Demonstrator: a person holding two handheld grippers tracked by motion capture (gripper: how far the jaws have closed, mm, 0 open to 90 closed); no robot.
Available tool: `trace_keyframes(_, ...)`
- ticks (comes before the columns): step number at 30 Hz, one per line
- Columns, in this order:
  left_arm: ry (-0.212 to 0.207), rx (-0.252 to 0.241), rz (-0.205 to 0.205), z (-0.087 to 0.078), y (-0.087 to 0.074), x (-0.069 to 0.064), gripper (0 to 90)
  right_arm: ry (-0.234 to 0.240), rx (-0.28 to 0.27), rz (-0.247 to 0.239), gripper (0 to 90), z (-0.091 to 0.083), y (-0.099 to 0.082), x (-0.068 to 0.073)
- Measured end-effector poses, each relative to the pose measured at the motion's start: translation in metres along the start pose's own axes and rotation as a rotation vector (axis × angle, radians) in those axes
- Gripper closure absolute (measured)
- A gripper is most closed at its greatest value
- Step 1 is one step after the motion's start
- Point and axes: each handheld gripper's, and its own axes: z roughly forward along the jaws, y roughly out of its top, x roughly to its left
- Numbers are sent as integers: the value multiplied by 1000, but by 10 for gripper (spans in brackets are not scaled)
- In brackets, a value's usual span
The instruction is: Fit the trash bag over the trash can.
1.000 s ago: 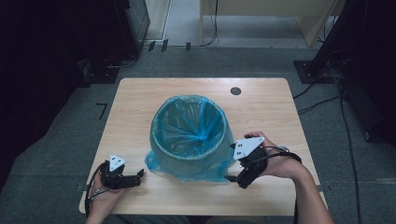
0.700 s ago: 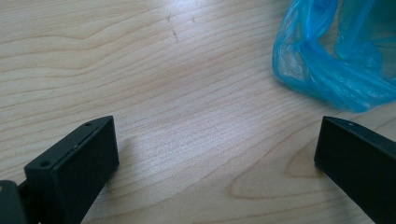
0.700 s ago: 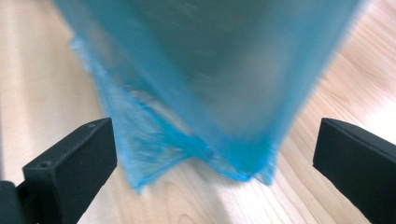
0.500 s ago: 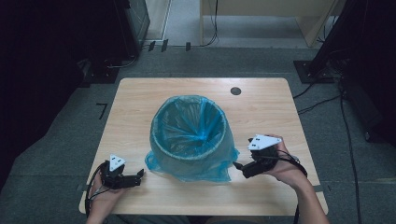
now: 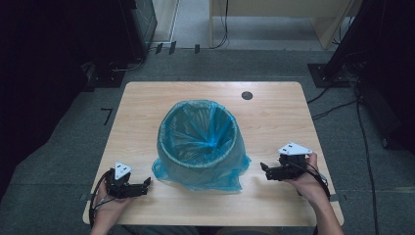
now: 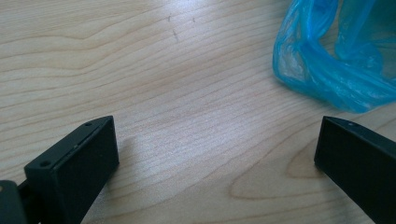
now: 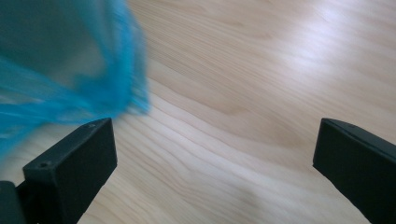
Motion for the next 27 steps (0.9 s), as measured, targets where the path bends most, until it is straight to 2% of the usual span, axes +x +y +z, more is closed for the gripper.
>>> trace_keyframes(3,0,0,0,0,0,0,0,-71,16,42,0,0,-9,-9)
trace_keyframes(8,0,0,0,0,0,0,0,-140,10,113,0,-6,-25,-23)
trace_keyframes(15,1,0,-1,0,0,0,0,-160,53,157,0,-15,-50,-34)
trace_keyframes(21,1,-1,-3,0,0,0,0,-197,95,145,0,-21,-70,-37)
trace_keyframes(27,1,-1,-3,0,0,0,0,-179,81,184,0,-29,-84,-38)
